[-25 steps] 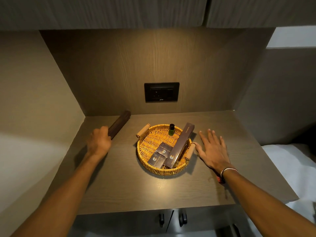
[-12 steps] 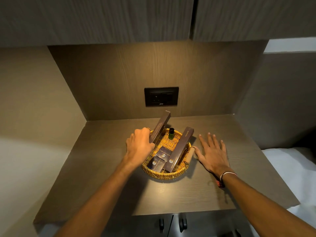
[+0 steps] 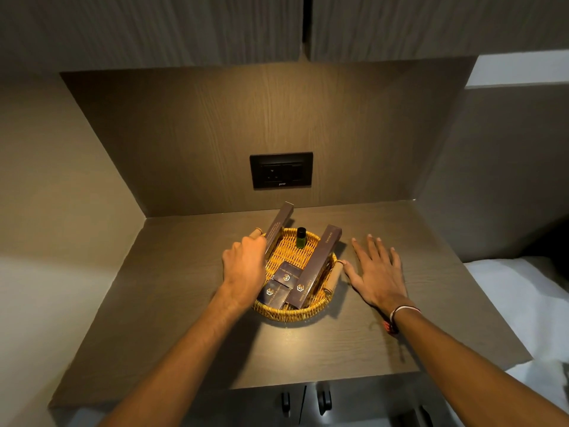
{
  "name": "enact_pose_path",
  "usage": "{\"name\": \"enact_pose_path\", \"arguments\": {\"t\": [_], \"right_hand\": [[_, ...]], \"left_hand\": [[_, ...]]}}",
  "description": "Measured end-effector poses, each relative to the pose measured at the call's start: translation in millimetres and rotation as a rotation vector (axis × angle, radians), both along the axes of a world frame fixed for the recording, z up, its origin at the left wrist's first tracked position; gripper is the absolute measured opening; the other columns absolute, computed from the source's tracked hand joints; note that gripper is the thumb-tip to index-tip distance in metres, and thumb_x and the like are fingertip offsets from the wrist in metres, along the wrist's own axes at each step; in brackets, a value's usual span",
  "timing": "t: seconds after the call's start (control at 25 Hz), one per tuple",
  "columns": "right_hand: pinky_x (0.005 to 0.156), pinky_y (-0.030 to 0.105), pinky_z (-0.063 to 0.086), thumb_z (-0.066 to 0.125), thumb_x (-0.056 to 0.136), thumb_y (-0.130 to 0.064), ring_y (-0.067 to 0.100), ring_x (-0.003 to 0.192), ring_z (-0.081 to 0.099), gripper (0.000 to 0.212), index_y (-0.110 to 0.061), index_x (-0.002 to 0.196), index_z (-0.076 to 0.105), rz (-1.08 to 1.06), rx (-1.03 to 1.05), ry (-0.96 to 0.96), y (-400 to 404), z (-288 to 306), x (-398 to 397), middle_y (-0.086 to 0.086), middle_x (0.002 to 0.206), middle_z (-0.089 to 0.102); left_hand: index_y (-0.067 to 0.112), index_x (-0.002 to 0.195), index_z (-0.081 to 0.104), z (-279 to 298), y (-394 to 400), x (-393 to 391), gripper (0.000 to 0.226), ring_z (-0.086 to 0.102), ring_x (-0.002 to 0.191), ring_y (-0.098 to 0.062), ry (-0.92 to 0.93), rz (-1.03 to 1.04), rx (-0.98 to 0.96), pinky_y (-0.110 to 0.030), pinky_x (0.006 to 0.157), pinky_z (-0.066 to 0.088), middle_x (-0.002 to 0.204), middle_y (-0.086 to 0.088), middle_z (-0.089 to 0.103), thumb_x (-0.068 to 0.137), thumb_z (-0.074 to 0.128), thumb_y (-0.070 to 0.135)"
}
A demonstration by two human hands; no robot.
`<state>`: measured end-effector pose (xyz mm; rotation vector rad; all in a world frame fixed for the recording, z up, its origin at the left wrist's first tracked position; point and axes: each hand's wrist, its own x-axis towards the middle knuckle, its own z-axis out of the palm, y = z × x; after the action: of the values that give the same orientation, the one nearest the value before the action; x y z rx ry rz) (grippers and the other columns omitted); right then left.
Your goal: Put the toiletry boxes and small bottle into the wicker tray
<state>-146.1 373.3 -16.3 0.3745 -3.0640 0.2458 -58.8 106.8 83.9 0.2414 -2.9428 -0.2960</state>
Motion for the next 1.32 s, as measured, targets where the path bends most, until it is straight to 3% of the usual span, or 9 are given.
{"name": "enact_pose_path", "arguments": {"t": [0.16, 0.44, 0.56, 0.64, 0.68, 0.8, 1.0, 1.12, 1.32], "right_hand": [[0.122, 0.054, 0.008, 0.007, 0.092, -0.073, 0.027, 0.155, 0.008, 0.079, -0.032, 0.158, 0.016, 0.005, -0.011, 0.015, 0, -3, -2, 0.009, 0.167, 0.014], [0.123, 0.052, 0.009, 0.010, 0.092, -0.073, 0.026, 0.154, 0.010, 0.078, -0.032, 0.157, 0.019, 0.003, -0.051, 0.016, 1, -4, 0, 0.008, 0.167, 0.016], [0.120, 0.048, 0.021, 0.024, 0.095, -0.070, 0.026, 0.150, 0.026, 0.070, -0.029, 0.150, 0.038, 0.003, -0.202, 0.008, 1, 4, 8, 0.006, 0.161, 0.033], [0.101, 0.035, 0.044, 0.033, 0.091, -0.072, 0.020, 0.130, 0.051, 0.060, -0.033, 0.133, 0.052, -0.027, -0.616, 0.013, 0, 15, 22, -0.003, 0.139, 0.054], [0.088, 0.025, 0.047, 0.037, 0.089, -0.074, 0.011, 0.118, 0.057, 0.052, -0.038, 0.125, 0.052, -0.007, -0.782, 0.039, -2, 21, 31, -0.011, 0.128, 0.056], [0.074, 0.017, 0.047, 0.049, 0.089, -0.068, -0.001, 0.105, 0.056, 0.040, -0.039, 0.117, 0.049, 0.240, -0.797, 0.064, -14, 34, 53, -0.023, 0.116, 0.048], [0.081, 0.013, 0.053, 0.066, 0.081, -0.065, 0.001, 0.105, 0.056, 0.052, -0.023, 0.110, 0.057, 0.417, -0.716, 0.022, -25, 35, 58, -0.008, 0.115, 0.049], [0.089, 0.023, 0.055, 0.069, 0.083, -0.055, 0.005, 0.109, 0.059, 0.053, -0.018, 0.120, 0.063, 0.434, -0.704, 0.009, -22, 42, 53, -0.005, 0.121, 0.058], [0.110, 0.044, 0.045, 0.065, 0.093, -0.040, 0.017, 0.137, 0.047, 0.056, -0.016, 0.142, 0.054, 0.403, -0.597, -0.086, -27, 63, 41, 0.007, 0.149, 0.052]], "left_hand": [[0.014, 0.132, 0.052, 1, -4, 3, 0.042, 0.061, 0.111, -0.026, -0.014, 0.028, -0.050, -0.045, 0.087, 0.053, 0.120, -0.008, 0.064, 0.093, 0.066, 0.022], [0.019, 0.122, 0.063, 4, -11, 9, 0.033, 0.069, 0.095, -0.024, -0.026, 0.069, -0.042, -0.043, 0.079, 0.053, 0.101, -0.005, 0.071, 0.093, 0.064, 0.036], [0.017, 0.107, 0.065, 9, -23, 8, 0.023, 0.066, 0.091, -0.023, 0.119, 0.035, 0.022, -0.042, 0.076, 0.053, 0.096, -0.006, 0.068, 0.095, 0.062, 0.036], [0.015, 0.116, 0.061, 12, -34, -1, 0.027, 0.059, 0.099, -0.022, 0.172, -0.042, 0.032, -0.038, 0.079, 0.053, 0.109, -0.008, 0.061, 0.097, 0.056, 0.034], [0.016, 0.128, 0.056, 15, -39, -7, 0.033, 0.056, 0.107, -0.022, 0.151, -0.088, 0.033, -0.037, 0.083, 0.052, 0.118, -0.009, 0.057, 0.098, 0.055, 0.032], [0.025, 0.148, 0.042, 21, -46, -27, 0.052, 0.050, 0.123, -0.026, -0.016, -0.187, 0.023, -0.040, 0.096, 0.052, 0.136, -0.011, 0.047, 0.098, 0.056, 0.025], [0.017, 0.134, 0.058, 18, -48, -20, 0.041, 0.067, 0.107, -0.021, -0.112, -0.197, 0.160, -0.034, 0.091, 0.055, 0.121, -0.010, 0.069, 0.094, 0.063, 0.013], [0.017, 0.129, 0.063, 16, -52, -3, 0.034, 0.070, 0.100, -0.023, -0.084, -0.126, 0.176, -0.039, 0.088, 0.058, 0.113, -0.010, 0.073, 0.096, 0.060, 0.014], [0.015, 0.110, 0.073, 13, -55, 29, 0.022, 0.070, 0.085, -0.018, -0.059, -0.051, 0.281, -0.027, 0.072, 0.053, 0.096, -0.006, 0.076, 0.098, 0.057, 0.024]]}}
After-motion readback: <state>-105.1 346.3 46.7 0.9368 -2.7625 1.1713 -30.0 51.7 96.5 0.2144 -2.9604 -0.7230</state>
